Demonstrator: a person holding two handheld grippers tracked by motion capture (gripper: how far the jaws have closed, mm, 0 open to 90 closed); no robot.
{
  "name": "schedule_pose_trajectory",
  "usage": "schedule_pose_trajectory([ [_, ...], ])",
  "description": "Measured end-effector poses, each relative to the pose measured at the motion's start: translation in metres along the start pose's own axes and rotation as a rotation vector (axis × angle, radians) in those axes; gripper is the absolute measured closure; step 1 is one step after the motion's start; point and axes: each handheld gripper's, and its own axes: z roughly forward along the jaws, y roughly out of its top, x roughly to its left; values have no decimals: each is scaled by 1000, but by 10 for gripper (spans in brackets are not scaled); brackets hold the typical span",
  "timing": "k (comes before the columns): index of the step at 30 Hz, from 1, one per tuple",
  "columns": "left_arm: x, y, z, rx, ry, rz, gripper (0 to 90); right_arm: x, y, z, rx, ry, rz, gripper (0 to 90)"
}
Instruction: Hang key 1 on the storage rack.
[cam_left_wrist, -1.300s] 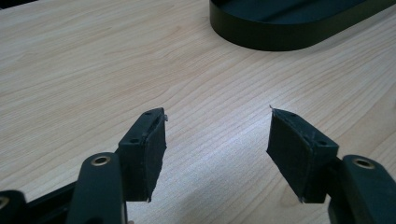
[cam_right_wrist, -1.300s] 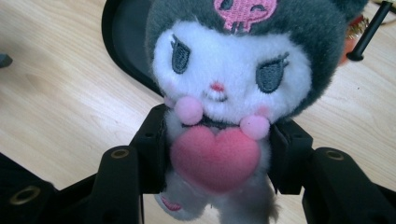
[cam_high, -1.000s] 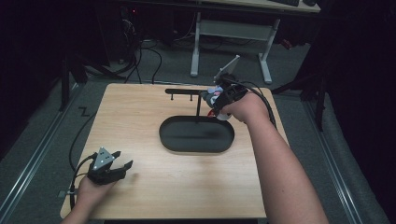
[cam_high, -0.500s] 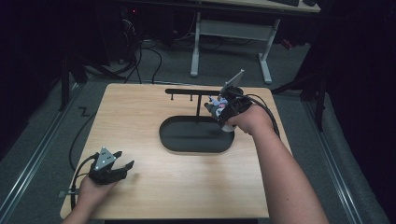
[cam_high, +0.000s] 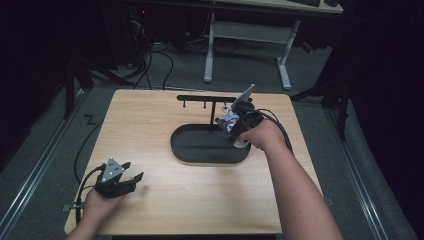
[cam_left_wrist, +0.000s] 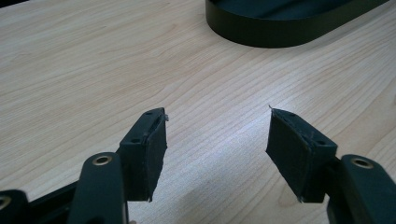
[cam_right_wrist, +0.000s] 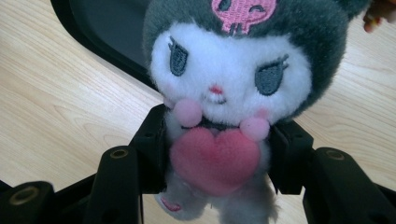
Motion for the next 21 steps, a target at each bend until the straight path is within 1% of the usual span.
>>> schedule_pose_trajectory([
  [4, 0, 0, 0, -1, 1, 0, 381, 1, 4, 6, -5, 0, -8, 476],
  [7, 0, 0, 0, -2, 0, -1, 382, 2, 5, 9, -7, -4, 0, 474],
  [9, 0, 0, 0, -1, 0, 1, 383, 2, 6, 11, -11, -6, -7, 470],
  [11, 0, 0, 0, -1, -1, 1, 384, 2, 6, 14, -16, -5, -1, 468],
  [12, 0, 0, 1, -1, -1, 2, 385, 3, 7, 16, -19, -12, -5, 466],
  [16, 0, 0, 1, 1, 0, 3, 385, 4, 9, 20, -33, -9, -8, 463],
  [18, 0, 0, 1, -1, -3, 2, 385, 5, 10, 24, -36, -11, -8, 435],
  [20, 0, 0, 1, -2, -5, 3, 385, 6, 11, 24, -39, -18, 7, 378],
  [21, 0, 0, 1, -1, -7, 4, 385, 6, 11, 24, -45, -21, 7, 357],
])
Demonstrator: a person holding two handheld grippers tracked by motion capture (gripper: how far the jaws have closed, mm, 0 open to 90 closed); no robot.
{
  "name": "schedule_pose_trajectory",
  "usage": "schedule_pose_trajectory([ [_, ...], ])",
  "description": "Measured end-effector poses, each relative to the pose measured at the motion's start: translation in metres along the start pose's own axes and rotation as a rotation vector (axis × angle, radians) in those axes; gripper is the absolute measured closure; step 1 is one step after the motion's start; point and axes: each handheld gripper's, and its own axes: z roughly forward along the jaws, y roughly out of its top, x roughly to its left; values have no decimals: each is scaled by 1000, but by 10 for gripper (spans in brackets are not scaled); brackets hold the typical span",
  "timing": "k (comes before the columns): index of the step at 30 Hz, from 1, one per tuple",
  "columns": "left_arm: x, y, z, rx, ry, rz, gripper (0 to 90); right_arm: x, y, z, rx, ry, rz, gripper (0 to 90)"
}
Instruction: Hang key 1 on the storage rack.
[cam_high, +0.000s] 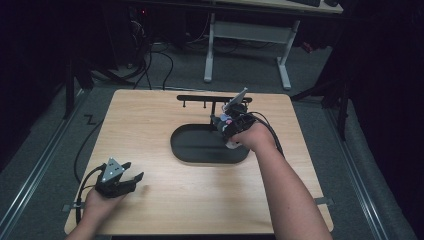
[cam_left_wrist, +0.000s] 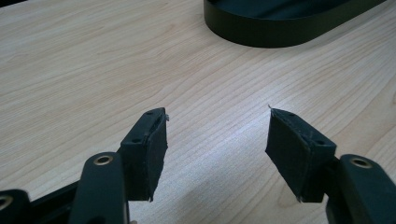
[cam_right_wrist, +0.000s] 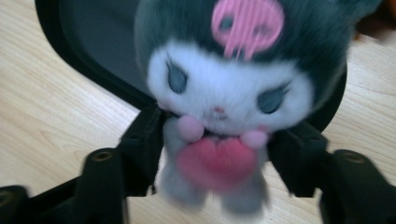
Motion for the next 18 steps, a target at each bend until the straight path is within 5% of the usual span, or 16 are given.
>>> schedule_pose_trajectory([
  [18, -2, 0, 1, 3, -10, 8, 384, -3, -14, -12, -45, -16, 40, 336],
])
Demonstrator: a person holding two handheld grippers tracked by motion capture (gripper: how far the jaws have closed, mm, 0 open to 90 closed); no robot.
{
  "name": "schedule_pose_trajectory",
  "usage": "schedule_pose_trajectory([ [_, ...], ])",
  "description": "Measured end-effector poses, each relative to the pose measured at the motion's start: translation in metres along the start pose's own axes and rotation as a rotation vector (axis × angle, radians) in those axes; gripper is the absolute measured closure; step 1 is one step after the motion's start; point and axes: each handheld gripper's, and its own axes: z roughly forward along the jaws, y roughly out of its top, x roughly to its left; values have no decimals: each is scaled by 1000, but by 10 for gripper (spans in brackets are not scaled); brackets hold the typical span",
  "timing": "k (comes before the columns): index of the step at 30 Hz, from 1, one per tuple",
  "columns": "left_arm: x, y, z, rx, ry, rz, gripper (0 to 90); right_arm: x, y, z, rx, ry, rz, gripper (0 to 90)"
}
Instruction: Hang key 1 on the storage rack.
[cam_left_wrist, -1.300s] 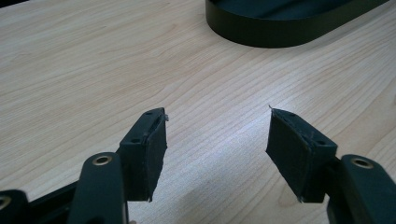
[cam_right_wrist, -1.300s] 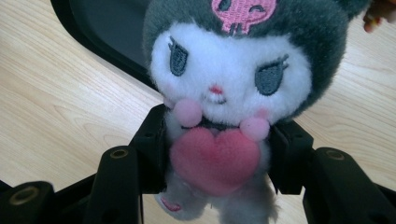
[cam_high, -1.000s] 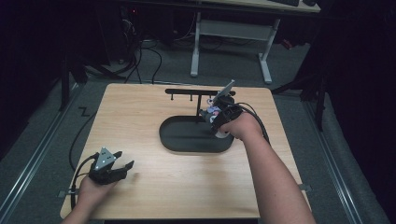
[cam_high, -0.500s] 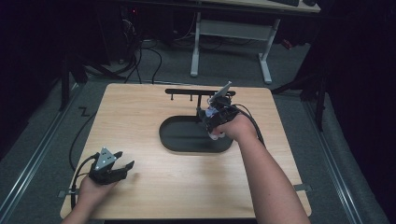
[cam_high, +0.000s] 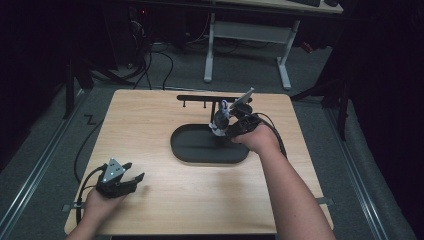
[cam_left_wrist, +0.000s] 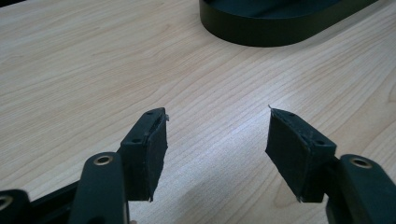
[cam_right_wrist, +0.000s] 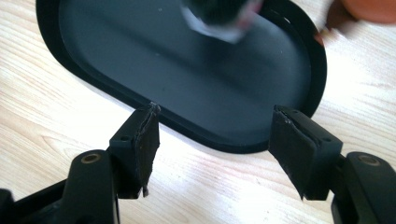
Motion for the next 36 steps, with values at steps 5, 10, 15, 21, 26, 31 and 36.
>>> schedule_pose_trajectory([
  [5, -1, 0, 1, 10, -5, 5, 383, -4, -11, 5, -17, 5, -11, 341],
  [10, -2, 0, 2, 9, -4, 5, 383, -6, -24, 12, -36, 5, -25, 343],
  [15, -3, 0, 2, 11, -5, 8, 383, -6, -34, 13, -61, 2, -32, 337],
  [21, -4, 2, 5, 11, -6, 11, 383, 1, -55, 15, -129, -28, -81, 343],
  [26, -5, 2, 5, 10, -7, 12, 383, 1, -75, 21, -189, -2, -66, 339],
  [31, -7, 1, 4, 6, -12, 13, 382, -3, -108, 32, -299, 1, -55, 328],
  [36, -11, 2, 4, 4, -20, 17, 382, -7, -152, 52, -425, -10, -68, 314],
])
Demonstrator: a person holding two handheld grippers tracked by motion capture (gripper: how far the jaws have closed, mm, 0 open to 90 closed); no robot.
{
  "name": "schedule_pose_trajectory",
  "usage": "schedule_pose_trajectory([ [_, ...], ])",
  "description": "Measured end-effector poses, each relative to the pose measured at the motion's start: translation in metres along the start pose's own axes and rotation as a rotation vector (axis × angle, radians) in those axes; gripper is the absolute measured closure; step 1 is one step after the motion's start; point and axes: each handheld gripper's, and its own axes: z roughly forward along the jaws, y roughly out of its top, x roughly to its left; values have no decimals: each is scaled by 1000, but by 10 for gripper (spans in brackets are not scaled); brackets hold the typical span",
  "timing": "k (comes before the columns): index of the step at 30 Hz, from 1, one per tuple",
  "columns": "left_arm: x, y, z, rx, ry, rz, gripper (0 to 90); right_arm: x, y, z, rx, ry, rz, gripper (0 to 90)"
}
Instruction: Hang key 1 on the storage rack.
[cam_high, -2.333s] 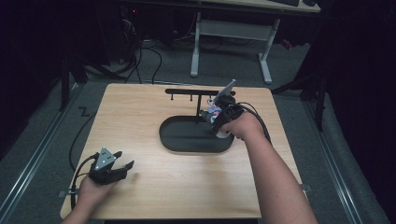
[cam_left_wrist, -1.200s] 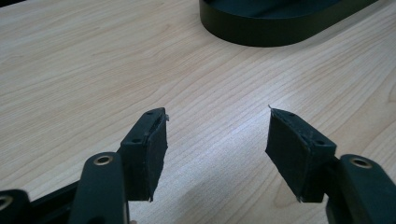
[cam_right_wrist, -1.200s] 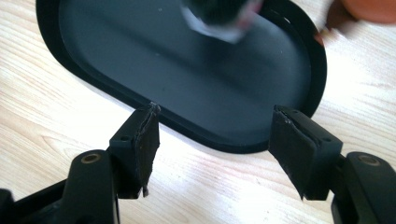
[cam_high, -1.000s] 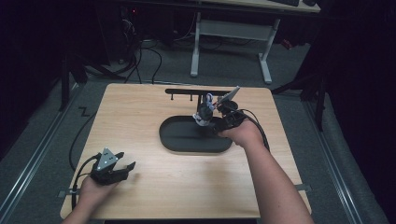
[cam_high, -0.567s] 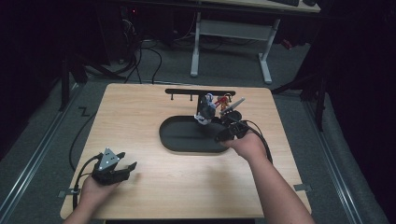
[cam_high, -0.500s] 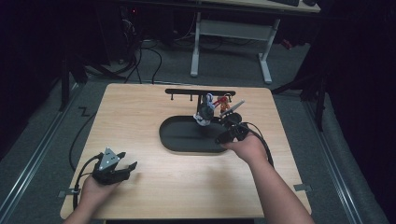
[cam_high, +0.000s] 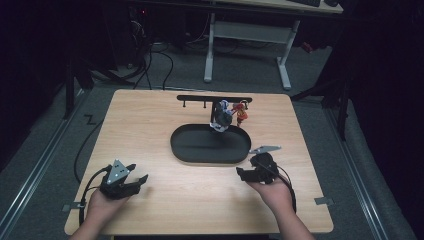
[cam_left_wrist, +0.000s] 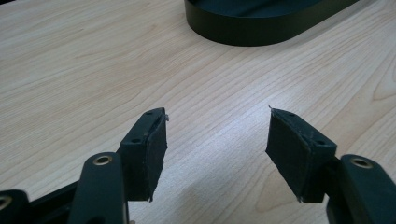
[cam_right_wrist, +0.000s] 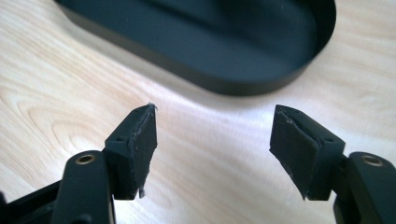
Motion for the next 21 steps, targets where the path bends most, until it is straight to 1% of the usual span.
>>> schedule_pose_trajectory([
  [2, -2, 0, 0, 1, -1, 7, 382, 0, -16, 0, -36, -11, -19, 306],
  [3, -2, 0, 0, 1, -1, 7, 381, 1, -24, 1, -60, -25, -33, 304],
  [4, -3, 1, 1, 2, -5, 6, 381, 1, -24, 1, -60, -25, -33, 304],
  [5, -4, 1, 1, 1, -7, 8, 380, 2, -32, 0, -83, -33, -36, 300],
  [6, -5, 1, 1, -3, -10, 8, 380, 2, -46, 1, -121, -21, -25, 288],
  [7, -8, 1, 1, -10, -16, 13, 380, 2, -53, 1, -139, -20, -17, 277],
  [8, -8, 1, 1, -10, -16, 13, 377, 2, -53, 1, -139, -20, -17, 277],
  [9, -10, 1, 0, -21, -22, 21, 375, 0, -66, 0, -185, -24, 7, 256],
  [10, -11, 1, -1, -27, -23, 20, 371, 0, -72, -2, -213, -34, 18, 242],
  [11, -12, 1, -2, -34, -22, 10, 370, 0, -79, -4, -243, -53, 13, 226],
  [12, -13, 1, -3, -39, -23, -3, 370, 1, -86, -7, -269, -78, -7, 226],
  [13, -13, 1, -3, -47, -22, -15, 370, 0, -90, -11, -272, -89, -18, 222],
  [14, -13, 1, -3, -47, -22, -15, 370, 0, -90, -11, -272, -89, -18, 222],
  [15, -16, 2, -2, -53, -17, -24, 370, -3, -93, -18, -287, -85, -29, 221],
  [16, -16, 2, -2, -53, -17, -24, 370, -3, -93, -18, -287, -85, -29, 221],
  [17, -18, 3, -1, -48, -11, -17, 370, -8, -96, -19, -314, -106, -21, 229],
  [18, -20, 3, 0, -45, -6, -13, 370, -10, -97, -17, -313, -100, -7, 228],
  [19, -22, 3, 3, -32, -4, -7, 370, -11, -96, -15, -308, -90, 0, 229],
  [21, -24, 3, 3, -27, -3, -2, 370, -12, -96, -12, -305, -84, 3, 229],
])
